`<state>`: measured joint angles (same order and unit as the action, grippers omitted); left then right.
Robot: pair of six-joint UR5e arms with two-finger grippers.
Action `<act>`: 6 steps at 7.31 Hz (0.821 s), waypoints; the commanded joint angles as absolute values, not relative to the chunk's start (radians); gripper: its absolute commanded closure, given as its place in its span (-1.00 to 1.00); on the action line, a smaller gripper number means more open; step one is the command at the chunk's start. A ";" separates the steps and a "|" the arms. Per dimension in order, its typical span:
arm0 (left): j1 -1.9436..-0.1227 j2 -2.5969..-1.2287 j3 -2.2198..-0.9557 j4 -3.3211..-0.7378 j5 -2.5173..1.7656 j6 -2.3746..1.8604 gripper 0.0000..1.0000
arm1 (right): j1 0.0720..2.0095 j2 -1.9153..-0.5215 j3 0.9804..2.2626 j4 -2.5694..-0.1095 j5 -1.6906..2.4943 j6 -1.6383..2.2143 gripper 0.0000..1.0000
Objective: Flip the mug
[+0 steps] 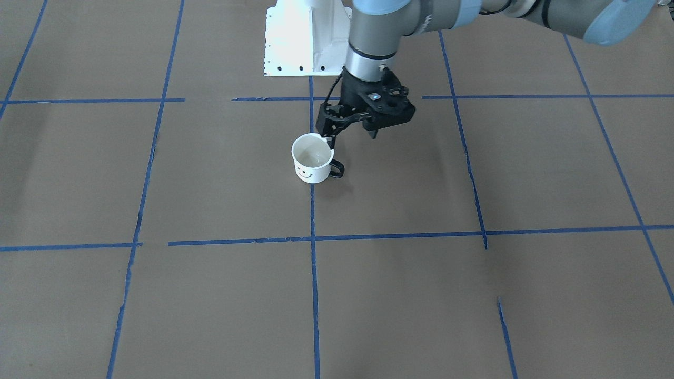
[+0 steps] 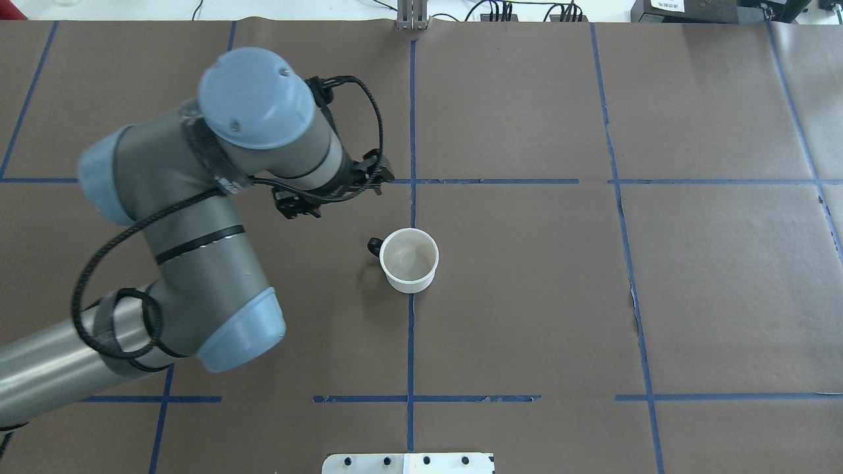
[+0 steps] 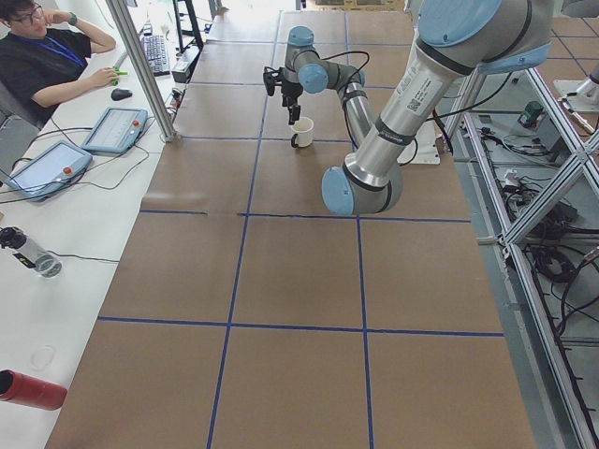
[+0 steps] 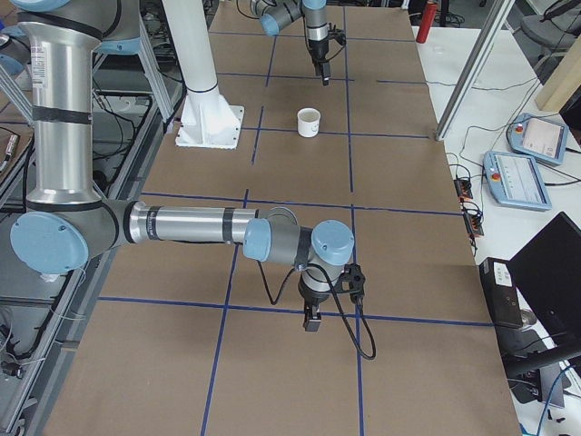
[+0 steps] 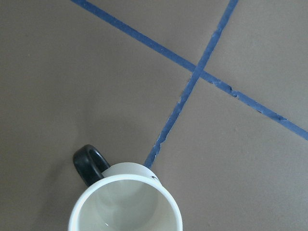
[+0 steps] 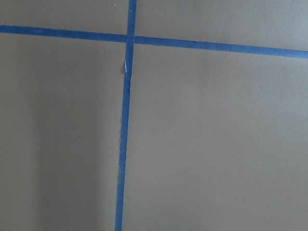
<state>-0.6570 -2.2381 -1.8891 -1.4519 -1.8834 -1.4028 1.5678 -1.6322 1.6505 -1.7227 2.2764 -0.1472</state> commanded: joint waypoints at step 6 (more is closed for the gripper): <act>-1.385 -1.619 -1.933 -1.460 -2.134 0.102 -0.99 | 1.568 -1.632 1.651 -1.723 2.276 -0.147 -1.00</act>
